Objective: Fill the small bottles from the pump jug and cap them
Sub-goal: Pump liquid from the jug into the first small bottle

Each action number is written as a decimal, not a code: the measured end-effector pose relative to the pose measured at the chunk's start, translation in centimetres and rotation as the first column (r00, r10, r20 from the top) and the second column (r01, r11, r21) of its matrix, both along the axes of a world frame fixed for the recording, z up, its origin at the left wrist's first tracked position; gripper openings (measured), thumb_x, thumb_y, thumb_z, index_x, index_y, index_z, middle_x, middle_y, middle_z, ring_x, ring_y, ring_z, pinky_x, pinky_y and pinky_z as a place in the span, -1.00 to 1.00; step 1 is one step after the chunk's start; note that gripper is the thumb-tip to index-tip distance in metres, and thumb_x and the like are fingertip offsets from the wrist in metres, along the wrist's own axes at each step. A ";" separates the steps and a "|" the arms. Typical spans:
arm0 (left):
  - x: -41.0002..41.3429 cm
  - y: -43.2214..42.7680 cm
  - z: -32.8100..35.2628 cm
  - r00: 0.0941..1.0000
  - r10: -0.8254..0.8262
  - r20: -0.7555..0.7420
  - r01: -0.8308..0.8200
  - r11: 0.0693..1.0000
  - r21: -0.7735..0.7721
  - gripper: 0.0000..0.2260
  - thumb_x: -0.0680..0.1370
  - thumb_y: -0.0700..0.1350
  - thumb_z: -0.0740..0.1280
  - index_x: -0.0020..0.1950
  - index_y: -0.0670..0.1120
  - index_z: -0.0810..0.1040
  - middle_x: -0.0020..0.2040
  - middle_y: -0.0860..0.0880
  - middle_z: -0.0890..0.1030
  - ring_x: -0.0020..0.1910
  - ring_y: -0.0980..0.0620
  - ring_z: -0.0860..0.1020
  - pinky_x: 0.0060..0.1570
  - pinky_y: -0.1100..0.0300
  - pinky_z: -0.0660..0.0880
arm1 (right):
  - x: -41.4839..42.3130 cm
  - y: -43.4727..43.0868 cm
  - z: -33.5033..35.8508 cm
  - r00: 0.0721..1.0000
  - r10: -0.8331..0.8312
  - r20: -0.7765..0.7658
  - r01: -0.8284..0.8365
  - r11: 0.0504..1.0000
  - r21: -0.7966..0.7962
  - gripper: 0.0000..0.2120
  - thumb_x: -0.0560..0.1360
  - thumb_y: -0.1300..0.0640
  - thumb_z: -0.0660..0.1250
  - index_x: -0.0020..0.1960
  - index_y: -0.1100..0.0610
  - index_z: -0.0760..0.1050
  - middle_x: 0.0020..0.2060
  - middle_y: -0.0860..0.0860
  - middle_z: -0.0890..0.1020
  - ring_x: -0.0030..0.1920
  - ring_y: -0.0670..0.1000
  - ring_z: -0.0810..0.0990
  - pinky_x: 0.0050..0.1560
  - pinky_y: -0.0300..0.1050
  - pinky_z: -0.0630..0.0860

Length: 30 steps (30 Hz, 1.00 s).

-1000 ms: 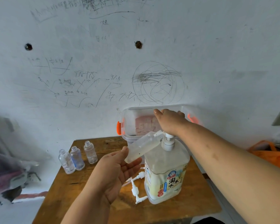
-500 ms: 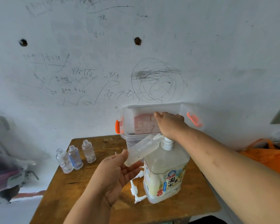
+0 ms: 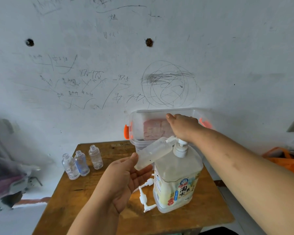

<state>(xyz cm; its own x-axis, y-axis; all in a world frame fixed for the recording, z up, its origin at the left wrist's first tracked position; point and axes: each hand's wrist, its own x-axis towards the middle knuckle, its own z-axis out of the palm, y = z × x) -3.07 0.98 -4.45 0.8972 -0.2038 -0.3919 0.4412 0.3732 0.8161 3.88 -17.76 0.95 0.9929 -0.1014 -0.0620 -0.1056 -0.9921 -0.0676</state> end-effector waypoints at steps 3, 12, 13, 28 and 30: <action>0.3 0.0 -0.4 1.000 0.002 -0.007 -0.002 1.000 -0.006 -0.84 0.61 -0.16 0.26 0.07 -0.26 0.51 -0.20 -0.23 0.71 -0.16 -0.18 0.69 -0.09 -0.04 0.60 | 0.4 -0.1 -0.7 0.999 -0.018 0.031 0.018 1.000 0.002 -0.55 0.60 0.25 0.02 0.47 0.12 0.08 0.26 0.16 0.40 0.24 0.21 0.43 0.19 0.06 0.32; -0.2 -0.2 -0.7 0.999 0.012 -0.034 -0.011 1.000 0.018 -0.85 0.63 -0.17 0.26 0.10 -0.26 0.49 -0.24 -0.22 0.70 -0.20 -0.17 0.69 -0.15 -0.01 0.63 | -0.1 0.0 -1.7 0.998 -0.011 0.058 0.011 1.000 -0.010 -0.61 0.61 0.21 0.00 0.43 0.07 0.14 0.24 0.14 0.42 0.24 0.23 0.42 0.26 0.07 0.29; -0.3 -0.1 -0.7 0.999 0.015 -0.032 -0.014 1.000 0.017 -0.85 0.62 -0.17 0.26 0.09 -0.25 0.48 -0.24 -0.22 0.70 -0.19 -0.18 0.69 -0.15 -0.02 0.62 | -0.1 0.1 -1.5 0.998 -0.005 0.056 0.006 1.000 -0.017 -0.58 0.60 0.21 0.01 0.45 0.07 0.11 0.22 0.15 0.42 0.22 0.22 0.43 0.24 0.08 0.30; 0.2 -0.1 -0.5 1.000 0.004 -0.013 -0.004 1.000 -0.011 -0.85 0.62 -0.17 0.26 0.08 -0.25 0.49 -0.21 -0.23 0.71 -0.14 -0.21 0.69 -0.10 -0.05 0.60 | 0.4 0.0 -0.2 1.000 0.015 -0.023 -0.018 0.992 -0.123 -0.49 0.59 0.26 0.05 0.51 0.12 0.04 0.27 0.16 0.39 0.27 0.21 0.41 0.29 0.15 0.29; 0.4 0.0 -0.6 1.000 0.007 -0.012 -0.007 1.000 -0.011 -0.86 0.61 -0.17 0.26 0.07 -0.25 0.49 -0.22 -0.23 0.71 -0.11 -0.22 0.68 -0.08 -0.06 0.60 | 0.6 -0.1 -0.8 1.000 0.012 -0.026 -0.015 0.991 -0.134 -0.48 0.58 0.27 0.05 0.51 0.11 0.05 0.28 0.15 0.39 0.28 0.21 0.41 0.31 0.15 0.27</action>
<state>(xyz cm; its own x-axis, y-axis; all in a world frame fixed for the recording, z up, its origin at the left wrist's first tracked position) -2.64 0.96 -5.06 0.8936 -0.2019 -0.4008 0.4487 0.3850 0.8065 4.43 -17.87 0.13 0.9925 -0.0973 -0.0734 -0.0924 -0.9934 0.0684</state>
